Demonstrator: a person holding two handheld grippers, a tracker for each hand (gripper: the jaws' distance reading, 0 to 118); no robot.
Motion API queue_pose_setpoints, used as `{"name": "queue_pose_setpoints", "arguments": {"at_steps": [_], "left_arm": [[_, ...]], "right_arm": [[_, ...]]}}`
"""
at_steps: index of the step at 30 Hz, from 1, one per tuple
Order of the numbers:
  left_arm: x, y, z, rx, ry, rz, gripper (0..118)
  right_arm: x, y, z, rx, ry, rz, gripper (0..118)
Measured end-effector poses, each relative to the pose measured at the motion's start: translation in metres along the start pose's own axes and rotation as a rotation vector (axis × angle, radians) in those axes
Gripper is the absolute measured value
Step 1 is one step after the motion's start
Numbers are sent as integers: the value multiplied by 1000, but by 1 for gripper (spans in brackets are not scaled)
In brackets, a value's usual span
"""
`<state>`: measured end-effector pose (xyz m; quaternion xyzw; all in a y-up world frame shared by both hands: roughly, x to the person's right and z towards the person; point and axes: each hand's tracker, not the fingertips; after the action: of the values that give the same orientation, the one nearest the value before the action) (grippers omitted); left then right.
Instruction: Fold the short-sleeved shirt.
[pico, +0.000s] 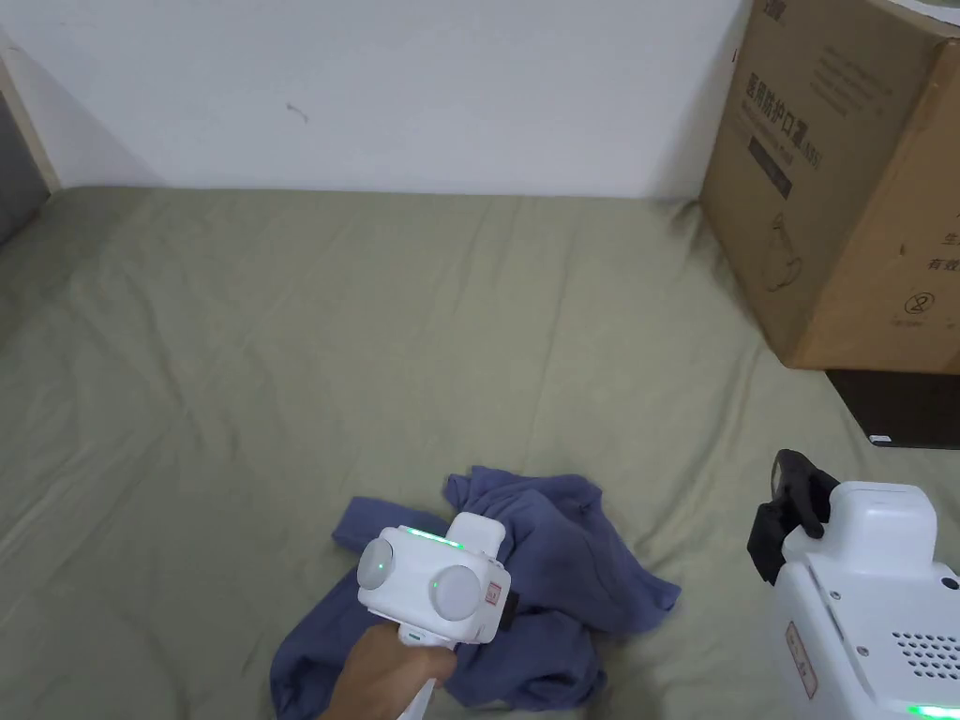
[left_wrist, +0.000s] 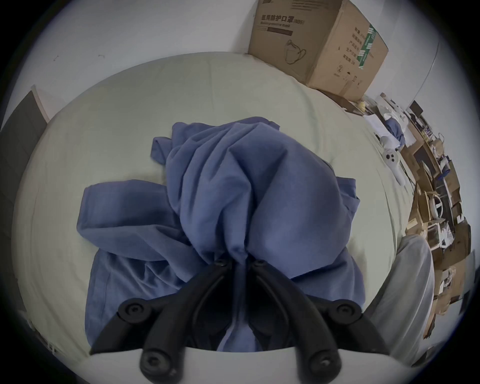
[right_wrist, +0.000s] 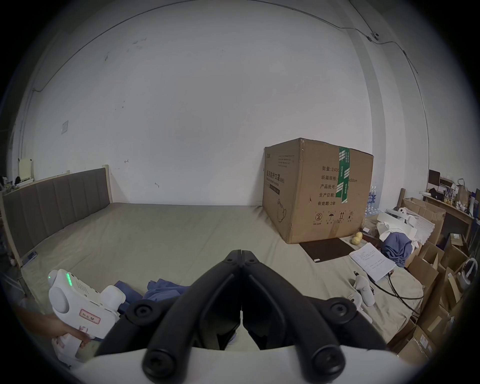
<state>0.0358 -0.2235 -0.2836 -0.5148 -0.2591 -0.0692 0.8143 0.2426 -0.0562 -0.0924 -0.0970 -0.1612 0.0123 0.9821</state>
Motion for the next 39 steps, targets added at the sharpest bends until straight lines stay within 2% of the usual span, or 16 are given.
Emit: {"name": "queue_pose_setpoints", "arguments": {"at_steps": [3,4,5,6,7,14,23,25,26,27,28,29,30,31,32,39], "left_arm": [[1,0,19,41,-13,48,31],[0,2,28,68,-4,44,50],[-3,2,40,103,-9,29,77],[-4,3,50,141,-10,10,94],[-7,3,64,175,-17,4,101],[-39,10,157,495,74,27,101],[-84,0,234,833,314,57,100],[-90,-7,240,897,355,61,97],[-93,-10,242,918,373,58,90],[-95,-13,243,936,398,55,78],[-98,-16,243,934,402,54,61],[-101,-17,241,934,402,50,31],[-104,-17,241,927,384,53,10],[-105,-18,239,928,382,59,4],[-106,-18,238,928,382,75,0],[-106,-17,230,923,367,126,0]], "right_arm": [[-1,1,0,1,3,6,0],[-2,2,0,2,4,5,0],[-3,3,1,5,5,2,0],[-3,4,1,7,5,0,0],[-4,6,1,10,5,-3,0],[-12,22,1,53,12,-13,0],[-25,43,-2,114,30,-15,0],[-27,45,-3,121,35,-20,0],[-27,45,-3,122,35,-21,0],[-28,46,-3,124,35,-21,0],[-29,46,-3,126,37,-21,0],[-30,46,-3,126,38,-20,0],[-30,46,-3,127,41,-20,0],[-31,46,-3,125,43,-20,0],[-32,46,-3,123,45,-20,0],[-33,42,-3,110,53,-12,0]]}}
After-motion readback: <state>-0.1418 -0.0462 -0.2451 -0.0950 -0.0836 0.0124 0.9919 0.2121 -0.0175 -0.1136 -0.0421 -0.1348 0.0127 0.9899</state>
